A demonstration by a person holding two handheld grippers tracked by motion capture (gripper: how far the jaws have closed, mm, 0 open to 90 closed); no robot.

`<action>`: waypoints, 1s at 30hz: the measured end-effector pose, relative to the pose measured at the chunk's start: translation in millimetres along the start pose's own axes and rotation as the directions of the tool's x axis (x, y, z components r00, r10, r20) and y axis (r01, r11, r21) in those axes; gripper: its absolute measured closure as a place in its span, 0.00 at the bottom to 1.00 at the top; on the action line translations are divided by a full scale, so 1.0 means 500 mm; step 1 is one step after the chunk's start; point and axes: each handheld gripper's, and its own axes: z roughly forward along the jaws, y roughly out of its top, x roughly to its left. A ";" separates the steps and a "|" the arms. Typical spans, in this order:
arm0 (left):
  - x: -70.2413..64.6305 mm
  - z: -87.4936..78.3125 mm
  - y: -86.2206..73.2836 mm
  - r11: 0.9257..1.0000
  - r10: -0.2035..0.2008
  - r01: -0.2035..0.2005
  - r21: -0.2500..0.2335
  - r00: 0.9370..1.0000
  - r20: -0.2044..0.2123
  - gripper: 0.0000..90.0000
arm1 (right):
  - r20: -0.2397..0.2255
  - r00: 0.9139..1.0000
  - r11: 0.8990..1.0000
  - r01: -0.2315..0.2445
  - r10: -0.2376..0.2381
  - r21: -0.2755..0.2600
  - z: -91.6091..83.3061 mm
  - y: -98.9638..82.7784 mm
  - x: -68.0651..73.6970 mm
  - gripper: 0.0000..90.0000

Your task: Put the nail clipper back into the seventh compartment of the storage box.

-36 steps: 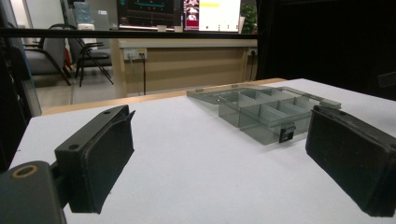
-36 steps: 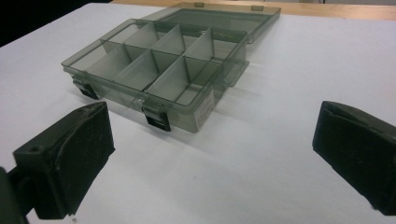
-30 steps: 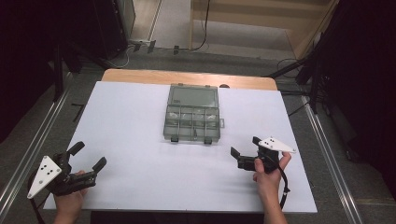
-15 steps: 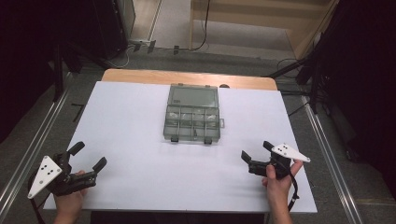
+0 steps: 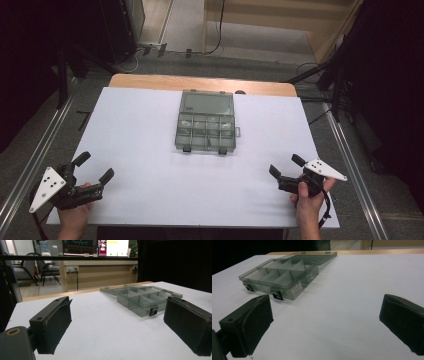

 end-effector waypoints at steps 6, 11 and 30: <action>0.000 0.000 0.000 1.000 -0.003 0.003 -0.002 1.000 0.001 0.08 | 0.023 1.000 1.000 -0.004 0.005 -0.022 -0.029 -0.009 -0.022 0.00; 0.001 -0.001 0.000 1.000 -0.007 0.007 -0.003 1.000 0.001 0.08 | 0.039 0.999 0.999 -0.007 0.008 -0.039 -0.050 -0.014 -0.037 0.00; 0.001 0.000 0.001 1.000 -0.003 0.003 -0.003 1.000 0.002 0.08 | 0.079 0.997 0.998 -0.016 0.020 -0.060 -0.094 -0.035 -0.072 0.00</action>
